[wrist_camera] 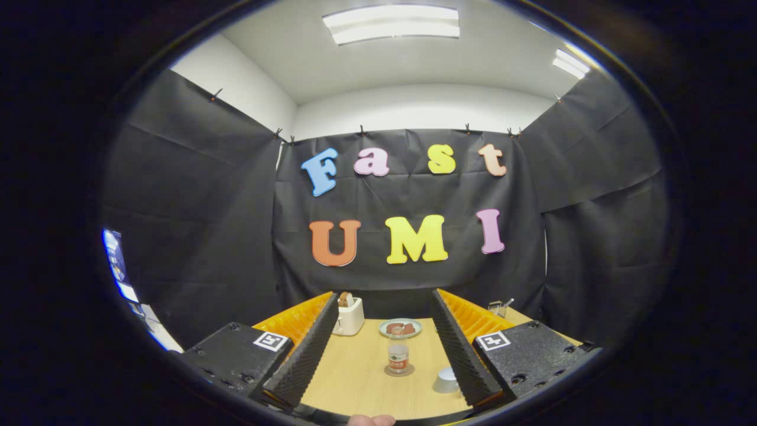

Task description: Take the bottle from table, then pour the juice into the cup, finally place the bottle on the coaster

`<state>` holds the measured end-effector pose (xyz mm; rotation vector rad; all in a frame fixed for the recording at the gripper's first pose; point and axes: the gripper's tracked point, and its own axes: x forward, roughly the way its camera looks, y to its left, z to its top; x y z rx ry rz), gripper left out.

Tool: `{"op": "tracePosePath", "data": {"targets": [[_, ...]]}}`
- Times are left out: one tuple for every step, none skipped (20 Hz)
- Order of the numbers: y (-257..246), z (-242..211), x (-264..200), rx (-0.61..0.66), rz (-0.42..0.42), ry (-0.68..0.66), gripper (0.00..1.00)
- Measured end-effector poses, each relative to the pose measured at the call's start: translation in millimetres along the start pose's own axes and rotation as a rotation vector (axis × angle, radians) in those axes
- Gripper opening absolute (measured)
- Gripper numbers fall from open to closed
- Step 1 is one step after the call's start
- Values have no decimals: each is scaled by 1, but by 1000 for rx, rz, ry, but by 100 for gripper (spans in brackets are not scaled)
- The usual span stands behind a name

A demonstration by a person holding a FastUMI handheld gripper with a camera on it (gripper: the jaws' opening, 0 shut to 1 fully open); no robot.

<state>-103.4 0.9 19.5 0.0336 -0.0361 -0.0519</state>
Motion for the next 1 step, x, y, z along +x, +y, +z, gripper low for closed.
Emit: {"op": "tracePosePath", "data": {"targets": [[0,-1,-1,-3,-3,7,100]]}}
